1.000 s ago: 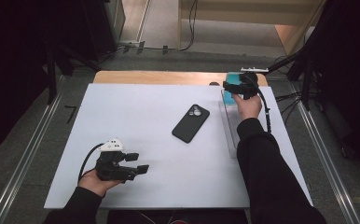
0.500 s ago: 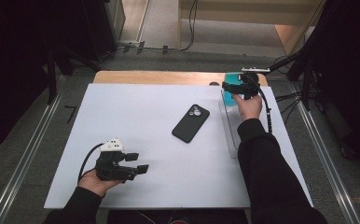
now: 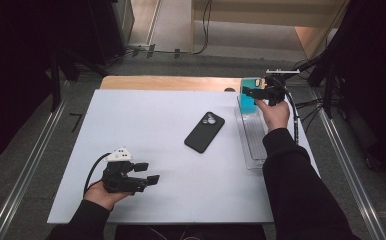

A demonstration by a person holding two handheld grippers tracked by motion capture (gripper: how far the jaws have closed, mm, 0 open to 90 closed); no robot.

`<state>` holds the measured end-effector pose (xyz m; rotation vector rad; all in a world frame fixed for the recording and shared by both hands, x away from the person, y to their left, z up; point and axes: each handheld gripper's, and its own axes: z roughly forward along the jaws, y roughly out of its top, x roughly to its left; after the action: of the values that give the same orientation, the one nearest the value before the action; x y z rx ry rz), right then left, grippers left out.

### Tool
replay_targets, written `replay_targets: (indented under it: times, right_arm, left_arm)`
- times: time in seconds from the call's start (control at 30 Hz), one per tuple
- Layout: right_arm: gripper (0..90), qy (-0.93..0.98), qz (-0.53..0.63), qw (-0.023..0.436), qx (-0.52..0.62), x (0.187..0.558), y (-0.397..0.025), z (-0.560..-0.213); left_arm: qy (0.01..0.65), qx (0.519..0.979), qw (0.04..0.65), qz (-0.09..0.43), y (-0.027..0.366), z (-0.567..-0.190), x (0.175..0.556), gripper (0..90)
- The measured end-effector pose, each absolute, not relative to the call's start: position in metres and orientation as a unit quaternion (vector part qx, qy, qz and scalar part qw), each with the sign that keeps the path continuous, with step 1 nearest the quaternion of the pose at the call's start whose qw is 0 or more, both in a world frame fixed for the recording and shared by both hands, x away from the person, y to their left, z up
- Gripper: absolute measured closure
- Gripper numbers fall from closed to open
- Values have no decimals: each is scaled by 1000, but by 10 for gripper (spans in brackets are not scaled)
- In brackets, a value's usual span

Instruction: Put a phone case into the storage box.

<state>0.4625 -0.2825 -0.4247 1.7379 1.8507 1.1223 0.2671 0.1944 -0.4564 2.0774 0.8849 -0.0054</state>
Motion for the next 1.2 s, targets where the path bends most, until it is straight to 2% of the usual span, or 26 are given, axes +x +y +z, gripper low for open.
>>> replay_targets:
  times: [0.23,0.5,0.57,1.03,1.2]
  right_arm:
    - [29,686,413,139,583,445,-285,-408]
    - [64,723,407,120,546,419,-273,-395]
    - [154,731,406,122,535,411,-269,-394]
    - [235,765,427,78,476,375,-244,-398]
    - [239,778,430,56,454,359,-236,-401]
  left_arm:
    - [356,831,426,0,198,-456,270,319]
    - [358,830,428,-6,199,-456,276,319]
    - [357,830,428,-8,199,-456,278,318]
    - [363,826,432,-19,202,-454,282,317]
    - [360,827,431,-19,203,-453,282,317]
